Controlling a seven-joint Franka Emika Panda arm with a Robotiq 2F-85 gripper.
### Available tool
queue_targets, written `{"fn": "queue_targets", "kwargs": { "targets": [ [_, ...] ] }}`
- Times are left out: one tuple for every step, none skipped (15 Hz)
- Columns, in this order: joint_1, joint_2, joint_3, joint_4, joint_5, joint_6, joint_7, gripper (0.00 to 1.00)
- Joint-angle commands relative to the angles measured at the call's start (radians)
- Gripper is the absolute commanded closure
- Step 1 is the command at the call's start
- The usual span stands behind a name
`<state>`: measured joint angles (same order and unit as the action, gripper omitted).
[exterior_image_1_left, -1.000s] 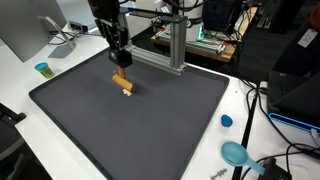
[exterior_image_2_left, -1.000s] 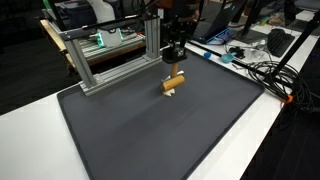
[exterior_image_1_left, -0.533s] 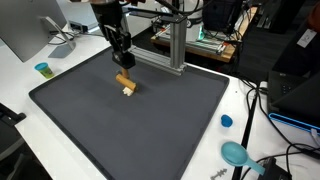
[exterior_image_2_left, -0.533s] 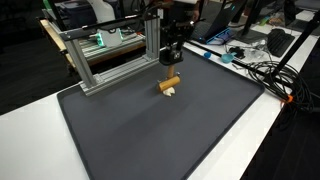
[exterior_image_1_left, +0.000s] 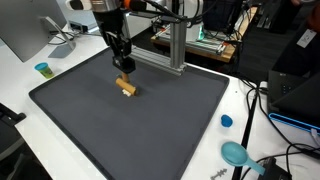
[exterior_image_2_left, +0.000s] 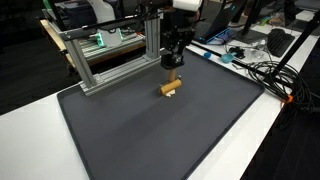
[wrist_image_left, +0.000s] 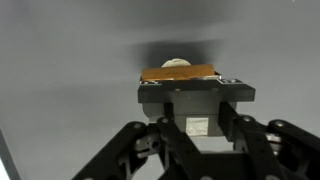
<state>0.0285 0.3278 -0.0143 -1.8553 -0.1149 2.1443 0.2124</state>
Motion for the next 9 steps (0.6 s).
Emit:
{"fn": "queue_targets", "kwargs": {
  "targets": [
    [0.012, 0.036, -0.022, -0.005, -0.035, -0.017, 0.025, 0.79],
    [0.009, 0.038, -0.02, -0.007, -0.028, -0.026, 0.021, 0.79],
    [0.007, 0.044, -0.02, -0.011, -0.02, -0.021, 0.024, 0.79],
    [0.001, 0.05, -0.018, -0.011, -0.005, -0.015, 0.019, 0.79],
    [-0.003, 0.056, -0.016, -0.007, 0.008, -0.034, 0.012, 0.79],
    [-0.007, 0.059, -0.017, -0.006, 0.016, -0.043, 0.009, 0.79],
    [-0.01, 0.062, -0.018, -0.004, 0.023, -0.047, 0.009, 0.79],
    [-0.016, 0.067, -0.017, 0.003, 0.038, -0.064, 0.001, 0.79],
    [-0.022, 0.068, -0.016, 0.009, 0.051, -0.084, -0.011, 0.79]
  ]
}}
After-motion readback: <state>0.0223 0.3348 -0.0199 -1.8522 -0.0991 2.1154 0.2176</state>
